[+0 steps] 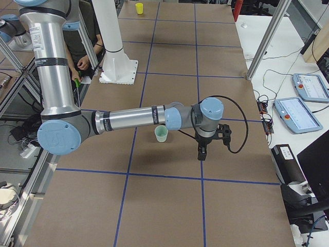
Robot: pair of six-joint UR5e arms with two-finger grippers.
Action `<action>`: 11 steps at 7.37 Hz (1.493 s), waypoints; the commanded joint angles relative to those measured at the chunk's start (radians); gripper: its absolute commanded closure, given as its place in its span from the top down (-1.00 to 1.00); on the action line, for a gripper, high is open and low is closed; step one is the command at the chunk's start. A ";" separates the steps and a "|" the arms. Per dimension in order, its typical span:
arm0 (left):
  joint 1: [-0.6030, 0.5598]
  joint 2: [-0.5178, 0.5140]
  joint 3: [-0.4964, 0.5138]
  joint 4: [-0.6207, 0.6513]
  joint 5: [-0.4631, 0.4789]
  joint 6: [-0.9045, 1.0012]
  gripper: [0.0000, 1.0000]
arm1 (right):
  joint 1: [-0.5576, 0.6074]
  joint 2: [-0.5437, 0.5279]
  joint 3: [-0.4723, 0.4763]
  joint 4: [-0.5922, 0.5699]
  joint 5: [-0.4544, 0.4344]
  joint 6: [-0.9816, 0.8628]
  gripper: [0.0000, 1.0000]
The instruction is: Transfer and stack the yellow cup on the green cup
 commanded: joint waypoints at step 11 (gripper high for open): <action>0.056 0.030 -0.036 -0.015 -0.080 -0.584 1.00 | -0.001 -0.023 0.002 0.045 0.013 0.002 1.00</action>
